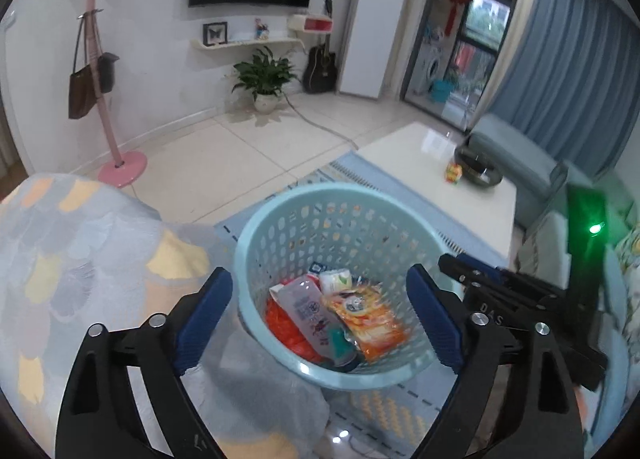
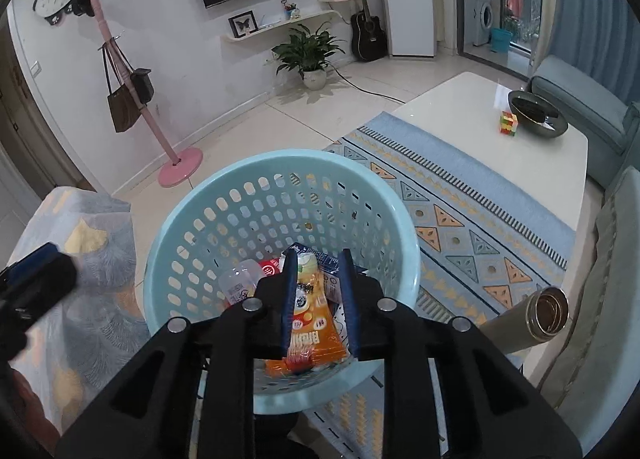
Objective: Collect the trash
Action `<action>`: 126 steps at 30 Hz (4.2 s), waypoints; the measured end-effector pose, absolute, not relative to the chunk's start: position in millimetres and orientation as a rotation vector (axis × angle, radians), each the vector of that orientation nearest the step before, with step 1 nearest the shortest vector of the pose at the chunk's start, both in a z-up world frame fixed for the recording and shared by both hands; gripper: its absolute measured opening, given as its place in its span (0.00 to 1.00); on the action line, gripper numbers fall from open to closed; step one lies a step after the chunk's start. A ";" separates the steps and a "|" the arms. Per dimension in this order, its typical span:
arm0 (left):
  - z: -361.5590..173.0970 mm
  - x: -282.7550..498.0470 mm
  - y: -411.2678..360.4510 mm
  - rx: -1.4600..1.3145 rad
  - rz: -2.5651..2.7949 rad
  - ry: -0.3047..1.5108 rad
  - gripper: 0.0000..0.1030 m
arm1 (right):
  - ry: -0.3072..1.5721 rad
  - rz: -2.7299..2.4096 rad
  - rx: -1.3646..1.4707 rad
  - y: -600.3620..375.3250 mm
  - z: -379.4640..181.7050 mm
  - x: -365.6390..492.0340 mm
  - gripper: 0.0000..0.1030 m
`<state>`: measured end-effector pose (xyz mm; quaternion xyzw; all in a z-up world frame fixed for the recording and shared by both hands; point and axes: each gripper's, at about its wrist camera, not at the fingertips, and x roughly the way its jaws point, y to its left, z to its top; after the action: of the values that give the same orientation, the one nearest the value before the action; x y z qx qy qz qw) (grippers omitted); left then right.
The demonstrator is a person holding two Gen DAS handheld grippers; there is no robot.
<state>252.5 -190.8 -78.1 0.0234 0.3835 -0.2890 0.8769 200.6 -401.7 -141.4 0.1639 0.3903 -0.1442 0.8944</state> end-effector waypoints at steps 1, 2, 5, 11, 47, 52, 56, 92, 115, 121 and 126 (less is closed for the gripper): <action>-75.4 248.5 -187.5 0.035 -0.602 0.797 0.84 | 0.810 -0.293 0.346 -401.4 -139.0 199.1 0.27; -71.7 244.3 -179.6 0.018 -0.598 0.786 0.84 | 0.806 -0.284 0.352 -401.3 -136.3 196.2 0.37; -62.4 232.3 -158.9 -0.006 -0.572 0.753 0.84 | 0.762 -0.274 0.336 -390.3 -117.6 180.7 0.57; -45.3 187.1 -104.6 -0.068 -0.500 0.668 0.86 | 0.697 -0.214 0.245 -342.3 -75.4 149.7 0.57; -58.7 87.8 23.7 -0.121 -0.143 0.420 0.93 | 0.363 -0.212 0.031 -197.7 -46.5 41.5 0.65; -56.2 84.0 19.5 -0.092 -0.137 0.398 0.93 | 0.377 -0.210 0.051 -202.7 -49.8 42.1 0.67; -56.5 84.5 22.4 -0.096 -0.131 0.399 0.93 | 0.382 -0.204 0.061 -206.9 -53.7 42.7 0.69; -56.9 84.6 19.9 -0.092 -0.166 0.417 0.93 | 0.380 -0.161 0.097 -208.1 -52.7 40.4 0.85; -57.3 86.5 20.7 -0.092 -0.165 0.414 0.93 | 0.409 -0.147 0.115 -208.3 -57.9 48.5 0.86; -57.3 85.8 19.7 -0.091 -0.163 0.414 0.93 | 0.410 -0.151 0.112 -207.9 -58.4 48.5 0.86; -57.3 84.5 19.3 -0.090 -0.158 0.411 0.93 | 0.413 -0.149 0.112 -208.7 -59.1 48.8 0.86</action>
<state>84.5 19.3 -57.3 -0.0446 0.2039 -0.0783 0.9748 48.8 -208.7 -59.1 0.0556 0.2048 -0.0738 0.9744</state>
